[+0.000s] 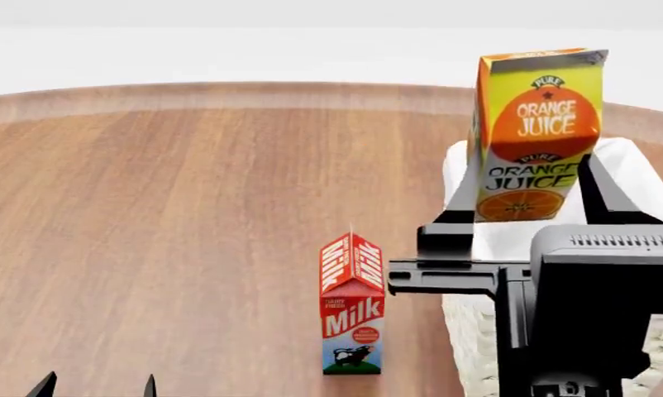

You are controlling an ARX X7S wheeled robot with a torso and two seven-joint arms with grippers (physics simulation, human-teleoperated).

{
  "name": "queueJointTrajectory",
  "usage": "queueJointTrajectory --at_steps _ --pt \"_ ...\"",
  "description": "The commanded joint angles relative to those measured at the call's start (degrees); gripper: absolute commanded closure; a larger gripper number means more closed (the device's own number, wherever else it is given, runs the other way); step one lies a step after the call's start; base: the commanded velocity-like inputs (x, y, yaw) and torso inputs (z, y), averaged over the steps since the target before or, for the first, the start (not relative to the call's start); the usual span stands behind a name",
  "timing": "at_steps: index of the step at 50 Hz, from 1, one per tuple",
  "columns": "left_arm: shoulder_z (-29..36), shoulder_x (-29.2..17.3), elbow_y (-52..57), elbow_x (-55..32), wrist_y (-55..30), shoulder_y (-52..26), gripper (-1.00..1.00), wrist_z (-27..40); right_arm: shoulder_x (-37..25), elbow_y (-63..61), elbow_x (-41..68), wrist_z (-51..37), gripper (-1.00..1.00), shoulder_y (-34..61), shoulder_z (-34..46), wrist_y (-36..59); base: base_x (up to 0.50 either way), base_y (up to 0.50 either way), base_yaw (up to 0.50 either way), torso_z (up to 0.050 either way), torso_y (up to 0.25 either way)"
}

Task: Pick up the orange juice, and put it in the basket.

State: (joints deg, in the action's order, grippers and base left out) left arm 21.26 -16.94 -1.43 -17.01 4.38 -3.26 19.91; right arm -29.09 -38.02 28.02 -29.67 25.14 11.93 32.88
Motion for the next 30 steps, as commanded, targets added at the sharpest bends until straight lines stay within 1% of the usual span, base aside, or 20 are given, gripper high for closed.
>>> queueJointTrajectory --at_steps 1,10,17,30 --pt "0.16 -0.11 -0.02 -0.11 0.06 -0.05 -1.0 0.13 0.11 6.5 -1.9 1.48 1.0 3.07 -1.69 -0.59 0.0 0.0 0.0 0.0 0.0" --pt "0.29 -0.2 -0.03 -0.2 0.11 -0.08 -1.0 0.24 1.69 13.79 -2.55 2.36 1.0 5.31 -1.77 -2.65 0.0 0.0 0.0 0.0 0.0" --pt "0.38 -0.26 -0.05 -0.27 0.14 -0.11 -1.0 0.32 2.86 18.93 -4.19 3.46 1.0 6.4 -0.23 -4.95 0.0 0.0 0.0 0.0 0.001" --pt "0.56 -0.38 -0.07 -0.39 0.21 -0.16 -1.0 0.46 6.01 33.22 -6.78 5.5 1.0 11.19 1.53 -9.54 0.0 0.0 0.0 0.0 0.001"
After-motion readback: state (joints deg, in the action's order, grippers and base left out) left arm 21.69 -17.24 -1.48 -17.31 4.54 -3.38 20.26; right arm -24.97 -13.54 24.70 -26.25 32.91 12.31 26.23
